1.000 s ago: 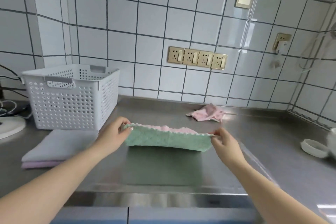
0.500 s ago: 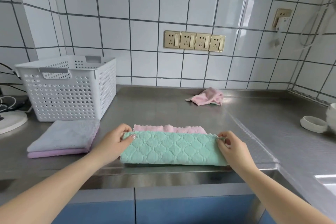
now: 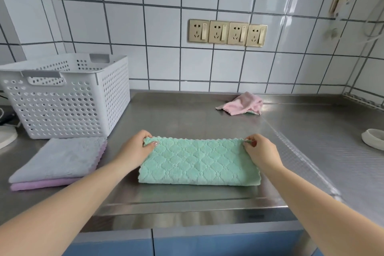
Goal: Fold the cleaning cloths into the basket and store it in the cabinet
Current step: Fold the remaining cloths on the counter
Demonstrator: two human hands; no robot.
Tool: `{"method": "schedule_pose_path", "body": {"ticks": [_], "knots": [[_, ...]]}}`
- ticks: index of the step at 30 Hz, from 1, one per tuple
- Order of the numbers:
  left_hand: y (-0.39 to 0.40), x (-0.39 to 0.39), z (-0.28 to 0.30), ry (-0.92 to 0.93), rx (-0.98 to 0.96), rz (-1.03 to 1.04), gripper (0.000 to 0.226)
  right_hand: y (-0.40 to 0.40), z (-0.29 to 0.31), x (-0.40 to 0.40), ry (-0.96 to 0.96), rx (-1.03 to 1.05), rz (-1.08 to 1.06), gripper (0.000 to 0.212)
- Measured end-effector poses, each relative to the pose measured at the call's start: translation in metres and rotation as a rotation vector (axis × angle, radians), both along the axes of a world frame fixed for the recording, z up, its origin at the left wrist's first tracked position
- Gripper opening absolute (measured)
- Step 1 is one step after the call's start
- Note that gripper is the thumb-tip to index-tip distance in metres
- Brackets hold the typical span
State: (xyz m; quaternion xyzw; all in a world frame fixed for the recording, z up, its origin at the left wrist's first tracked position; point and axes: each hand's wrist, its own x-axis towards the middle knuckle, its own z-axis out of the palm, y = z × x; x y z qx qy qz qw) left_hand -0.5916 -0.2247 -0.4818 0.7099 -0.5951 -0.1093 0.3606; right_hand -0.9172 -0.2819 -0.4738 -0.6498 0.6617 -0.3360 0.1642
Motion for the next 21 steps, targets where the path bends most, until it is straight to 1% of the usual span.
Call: {"method": "schedule_pose_path", "body": {"ticks": [6,11,14,15,17,18,19,21], "knots": [[-0.022,0.001,-0.003,-0.033,0.074,0.03,0.017,-0.022,-0.006,0.004,0.058,0.064,0.009,0.019],[-0.034,0.003,-0.003,-0.05,0.175,0.003,0.017,-0.03,-0.008,0.003,0.072,0.093,0.015,0.017],[-0.035,0.005,0.003,-0.041,0.221,-0.008,0.025,-0.029,-0.006,0.004,0.059,0.118,0.013,0.022],[-0.034,0.006,0.005,-0.091,0.199,-0.002,0.031,-0.029,-0.004,0.004,0.065,0.112,-0.001,0.027],[-0.031,0.002,0.009,-0.289,0.114,0.015,0.039,-0.03,-0.002,0.006,0.083,0.086,-0.043,0.033],[-0.028,-0.004,0.012,-0.358,0.071,-0.01,0.041,-0.03,-0.001,0.011,0.079,0.07,-0.049,0.034],[-0.025,-0.014,0.015,-0.396,0.05,-0.062,0.042,-0.029,0.0,0.019,0.083,0.044,-0.03,0.034],[-0.022,-0.041,0.018,-0.423,0.075,-0.206,0.047,-0.023,0.0,0.043,0.14,-0.024,0.078,0.035]]}}
